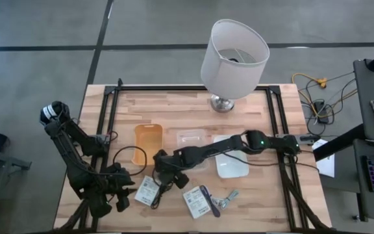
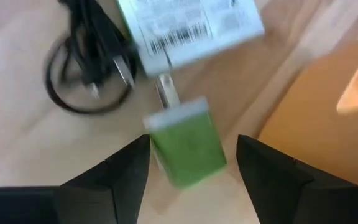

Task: Pick and place items into bin
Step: Put the green charger adapter into the transparent bin

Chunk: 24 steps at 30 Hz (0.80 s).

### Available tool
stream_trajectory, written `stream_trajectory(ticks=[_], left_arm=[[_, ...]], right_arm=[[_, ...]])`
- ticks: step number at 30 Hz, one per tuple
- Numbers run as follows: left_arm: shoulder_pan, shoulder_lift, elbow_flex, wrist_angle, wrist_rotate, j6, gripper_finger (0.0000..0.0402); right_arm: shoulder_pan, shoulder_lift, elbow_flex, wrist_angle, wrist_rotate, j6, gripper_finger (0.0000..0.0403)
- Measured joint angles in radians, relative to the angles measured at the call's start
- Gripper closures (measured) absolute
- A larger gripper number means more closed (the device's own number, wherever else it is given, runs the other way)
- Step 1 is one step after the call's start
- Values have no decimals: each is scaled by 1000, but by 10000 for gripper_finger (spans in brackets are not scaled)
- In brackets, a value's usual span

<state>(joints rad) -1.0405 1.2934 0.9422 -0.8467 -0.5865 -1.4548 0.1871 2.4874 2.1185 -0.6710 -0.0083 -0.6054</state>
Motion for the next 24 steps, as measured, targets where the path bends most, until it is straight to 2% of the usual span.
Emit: stream_trajectory(ticks=[3,7,19,24], left_arm=[[0,0,0,0,0,0,288],[0,0,0,0,0,3,288],[0,0,0,-3,0,3,288],[0,0,0,-3,0,2,288]], right_arm=[[-2,1,0,-21,-12,14,180],[5,1,-1,-58,-80,82,180],[23,5,0,-54,-69,56,181],[25,5,0,-54,-69,56,199]])
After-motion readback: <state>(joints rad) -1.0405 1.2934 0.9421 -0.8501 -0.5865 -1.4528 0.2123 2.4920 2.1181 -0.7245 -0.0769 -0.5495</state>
